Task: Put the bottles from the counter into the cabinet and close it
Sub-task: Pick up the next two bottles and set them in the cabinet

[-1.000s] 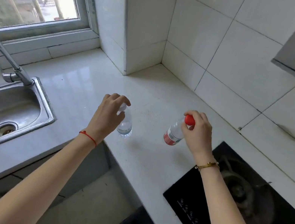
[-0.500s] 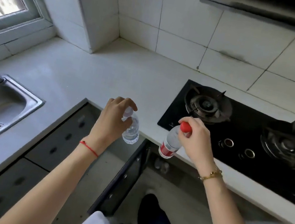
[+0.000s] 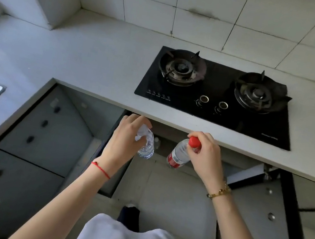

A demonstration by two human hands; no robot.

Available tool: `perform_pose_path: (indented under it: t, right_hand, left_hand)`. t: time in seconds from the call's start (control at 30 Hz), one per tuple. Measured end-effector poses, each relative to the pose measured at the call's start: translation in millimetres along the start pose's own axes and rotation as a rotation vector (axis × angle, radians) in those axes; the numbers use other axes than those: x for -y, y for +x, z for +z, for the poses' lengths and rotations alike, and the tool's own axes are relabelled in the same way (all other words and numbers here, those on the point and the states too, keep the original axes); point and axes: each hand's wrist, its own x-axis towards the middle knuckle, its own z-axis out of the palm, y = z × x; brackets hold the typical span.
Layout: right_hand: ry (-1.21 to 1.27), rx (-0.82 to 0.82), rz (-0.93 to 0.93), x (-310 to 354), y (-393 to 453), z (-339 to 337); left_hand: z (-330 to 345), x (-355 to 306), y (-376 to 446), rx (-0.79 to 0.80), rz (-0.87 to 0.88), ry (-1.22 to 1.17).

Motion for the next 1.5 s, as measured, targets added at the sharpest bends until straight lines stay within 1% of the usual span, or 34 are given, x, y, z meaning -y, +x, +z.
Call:
perform_pose_path:
  t: [0.2,0.4,0.53,0.7,0.83,0.93,1.03,1.1,1.2,1.3,1.5]
  right_hand:
    - [-0.03,0.032,0.065,-57.5,-20.3,-4.6]
    - [-0.047,0.065,0.103,-118.7,-16.0,38.1]
    - [-0.036,0.094,0.157,-170.9,-1.9,88.9]
    - [-0.037,0.133,0.195,-248.9,20.8,175.2]
    - [-0.051,0.126,0.178,-313.4,35.9,254.9]
    - [-0.052,0.113,0.17,-358.3,48.3,310.0]
    - [-0.047,0.106,0.164,-399.3,63.4,358.1]
    - [-0.044,0.093,0.161,-424.8,74.1,385.4]
    - [-0.053,0.07,0.149,-457.9,90.9,422.8]
    - [-0.076,0.071,0.163,-481.0,106.9,449.8]
    - [-0.095,0.057,0.18,-504.9,127.8,472.2]
  left_hand:
    - [63.4,-13.7,-13.6,-0.028,-0.029,-0.038]
    - [142.7,15.8,-8.4,0.048,-0.051,-0.039]
    - [209.8,56.2,5.6,0.083,-0.092,-0.037]
    - [305.8,128.1,30.8,0.125,-0.057,0.015]
    - [383.5,191.8,53.8,0.173,-0.007,0.088]
    - [438.1,235.7,72.6,0.202,-0.034,0.09]
    - [486.6,273.1,91.9,0.189,-0.071,0.06]
    - [515.3,296.5,106.0,0.191,-0.065,0.064]
    - [551.9,330.9,125.3,0.185,-0.055,0.073]
    - [577.5,354.5,140.7,0.195,-0.08,0.109]
    - [602.3,375.2,165.5,0.194,-0.111,0.112]
